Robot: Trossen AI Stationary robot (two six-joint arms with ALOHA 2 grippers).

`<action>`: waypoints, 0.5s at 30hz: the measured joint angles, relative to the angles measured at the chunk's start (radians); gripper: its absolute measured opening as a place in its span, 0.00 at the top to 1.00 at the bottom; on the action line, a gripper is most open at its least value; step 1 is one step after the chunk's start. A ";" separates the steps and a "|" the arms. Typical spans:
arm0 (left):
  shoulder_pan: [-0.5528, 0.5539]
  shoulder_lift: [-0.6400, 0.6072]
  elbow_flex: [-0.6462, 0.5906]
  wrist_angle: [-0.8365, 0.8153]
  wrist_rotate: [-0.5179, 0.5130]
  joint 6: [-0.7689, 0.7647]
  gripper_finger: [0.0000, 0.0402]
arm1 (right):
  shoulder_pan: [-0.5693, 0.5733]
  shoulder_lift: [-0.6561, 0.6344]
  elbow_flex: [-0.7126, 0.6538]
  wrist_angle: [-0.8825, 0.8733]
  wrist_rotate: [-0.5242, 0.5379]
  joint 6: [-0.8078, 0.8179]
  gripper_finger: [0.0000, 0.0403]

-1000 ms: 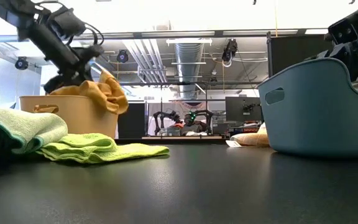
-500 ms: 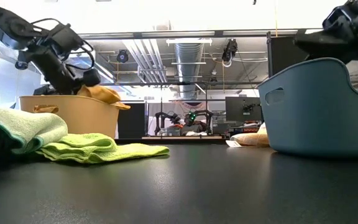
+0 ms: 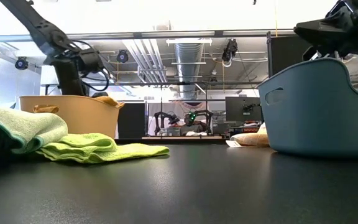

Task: Sort towels by color in basket
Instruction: Put the yellow microfiber cloth into the yellow bin

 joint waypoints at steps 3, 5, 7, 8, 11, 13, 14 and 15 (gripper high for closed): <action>0.000 0.024 0.042 -0.047 0.063 0.048 0.89 | 0.000 0.000 0.000 0.000 0.018 0.002 0.97; -0.002 0.020 0.067 -0.066 0.124 0.076 0.82 | 0.000 0.000 0.000 0.000 0.030 0.001 0.97; -0.006 0.001 0.098 -0.109 0.169 0.098 0.75 | 0.000 0.000 0.000 0.000 0.046 0.000 0.97; -0.006 -0.013 0.119 -0.149 0.189 0.113 0.71 | 0.000 0.000 0.000 -0.001 0.050 0.000 0.97; -0.019 -0.053 0.197 -0.304 0.236 0.167 0.62 | 0.000 0.000 0.000 -0.001 0.050 -0.017 0.97; -0.043 -0.090 0.257 -0.405 0.238 0.185 0.58 | 0.000 0.000 0.000 -0.001 0.055 -0.032 0.97; -0.058 -0.109 0.289 -0.437 0.231 0.186 0.57 | 0.000 0.000 0.000 -0.001 0.063 -0.041 0.97; -0.073 -0.127 0.320 -0.461 0.218 0.186 0.56 | 0.000 0.000 0.000 -0.001 0.073 -0.047 0.97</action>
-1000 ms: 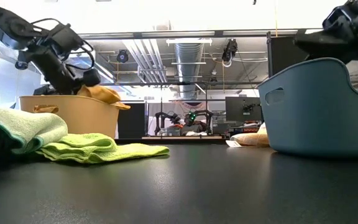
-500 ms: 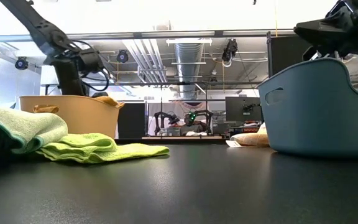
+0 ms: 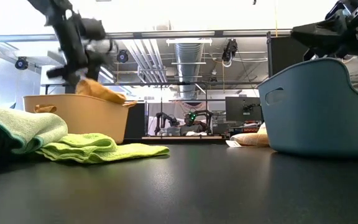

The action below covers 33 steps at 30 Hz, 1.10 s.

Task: Sort towels by color in basket
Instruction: Put the yellow microfiber cloth into the yellow bin

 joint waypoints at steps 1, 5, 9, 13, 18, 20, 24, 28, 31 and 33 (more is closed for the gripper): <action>-0.018 -0.020 0.029 -0.018 -0.011 0.000 0.55 | 0.000 0.000 0.000 0.000 0.006 -0.006 0.97; -0.103 -0.085 0.106 -0.010 -0.023 -0.027 0.55 | 0.000 0.000 0.000 -0.001 0.029 -0.015 0.97; -0.224 -0.102 0.086 0.070 -0.020 -0.034 0.57 | 0.000 0.000 0.000 -0.001 0.028 -0.015 0.97; -0.311 -0.063 -0.012 0.189 0.024 -0.049 0.59 | 0.000 0.000 0.000 -0.001 0.028 -0.014 0.97; -0.286 0.026 -0.109 0.301 0.021 -0.068 0.61 | 0.000 0.000 0.000 -0.001 0.028 -0.014 0.97; -0.249 0.055 -0.115 0.312 -0.039 -0.068 0.61 | 0.000 0.000 0.000 -0.001 0.028 -0.013 0.97; -0.170 0.083 -0.108 0.337 -0.146 -0.058 0.61 | 0.000 0.000 0.000 -0.001 0.028 -0.013 0.97; -0.108 0.084 -0.112 0.360 -0.205 -0.051 0.61 | 0.000 0.000 0.000 -0.012 0.028 -0.014 0.97; -0.073 0.104 -0.143 0.360 -0.223 -0.063 0.61 | 0.000 0.000 0.000 -0.013 0.028 -0.014 0.97; -0.056 0.132 -0.174 0.358 -0.222 -0.076 0.61 | 0.000 0.000 0.000 -0.013 0.028 -0.014 0.97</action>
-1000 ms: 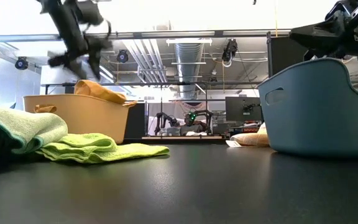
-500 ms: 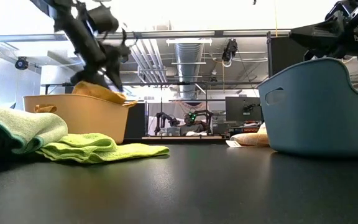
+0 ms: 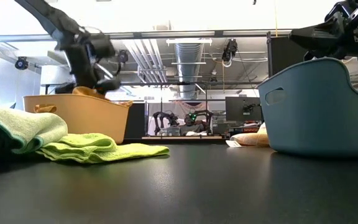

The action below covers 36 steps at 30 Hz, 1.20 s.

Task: Sort towels by color in basket
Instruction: Put the yellow microfiber cloth into the yellow bin

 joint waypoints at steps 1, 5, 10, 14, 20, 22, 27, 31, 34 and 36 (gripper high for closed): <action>0.007 0.018 -0.015 0.001 0.000 -0.008 0.61 | 0.000 0.000 0.000 0.000 0.000 0.000 0.97; 0.017 0.091 -0.055 0.018 0.007 -0.022 0.61 | 0.000 0.000 0.000 -0.001 0.000 0.000 0.97; 0.018 0.158 -0.051 0.003 -0.001 -0.004 0.61 | 0.000 0.000 0.000 -0.002 0.000 0.000 0.97; 0.022 0.149 0.013 -0.053 -0.002 0.022 0.61 | 0.000 0.000 0.000 -0.002 0.000 0.003 0.97; 0.022 0.040 0.150 -0.159 -0.001 0.027 0.61 | 0.000 0.000 0.000 -0.002 0.000 0.003 0.97; 0.021 -0.006 0.193 -0.186 -0.001 0.028 0.61 | 0.000 0.000 0.000 -0.002 0.000 0.003 0.97; -0.030 -0.116 0.230 -0.324 0.058 0.033 0.61 | 0.000 0.000 0.000 -0.005 0.000 0.005 0.97; -0.128 -0.200 0.184 -0.409 0.145 0.025 0.61 | 0.000 0.000 0.000 -0.025 -0.001 0.012 0.97; -0.179 -0.239 0.107 -0.405 0.149 -0.025 0.61 | 0.000 0.000 0.000 -0.033 -0.001 0.012 0.97; -0.176 -0.243 0.051 -0.381 0.126 -0.058 0.61 | 0.000 0.000 0.000 -0.032 -0.001 0.012 0.97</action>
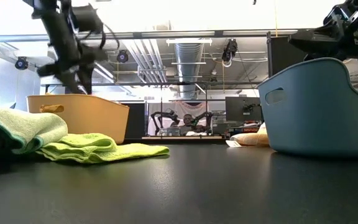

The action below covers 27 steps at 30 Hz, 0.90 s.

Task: Sort towels by color in basket
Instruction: Put the yellow microfiber cloth into the yellow bin

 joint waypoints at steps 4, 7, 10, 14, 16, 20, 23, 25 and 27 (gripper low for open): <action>0.060 0.039 -0.090 0.170 -0.096 -0.016 0.61 | 0.000 0.000 0.000 0.001 0.000 0.000 0.97; 0.129 0.103 -0.131 0.347 -0.052 -0.001 0.61 | 0.000 0.000 0.000 0.002 0.000 0.000 0.97; 0.190 0.194 -0.153 0.480 0.072 0.016 0.61 | 0.000 0.000 0.000 0.002 0.000 0.000 0.97; 0.238 0.321 -0.177 0.621 0.169 0.024 0.61 | 0.000 0.000 0.000 0.009 0.001 -0.023 0.97; 0.243 0.370 -0.177 0.668 0.178 0.023 0.61 | 0.000 0.000 0.009 0.010 0.039 -0.057 0.97; 0.243 0.424 -0.175 0.727 0.175 0.057 0.61 | 0.000 0.034 0.143 -0.181 0.216 -0.083 0.97; 0.243 0.426 -0.175 0.735 0.170 0.095 0.61 | 0.000 0.128 0.288 -0.403 0.416 -0.076 0.97; 0.243 0.411 -0.176 0.729 0.165 0.112 0.61 | 0.000 0.221 0.384 -0.549 0.542 -0.051 0.97; 0.243 0.385 -0.178 0.710 0.158 0.138 0.60 | -0.002 0.325 0.468 -0.667 0.645 0.004 0.97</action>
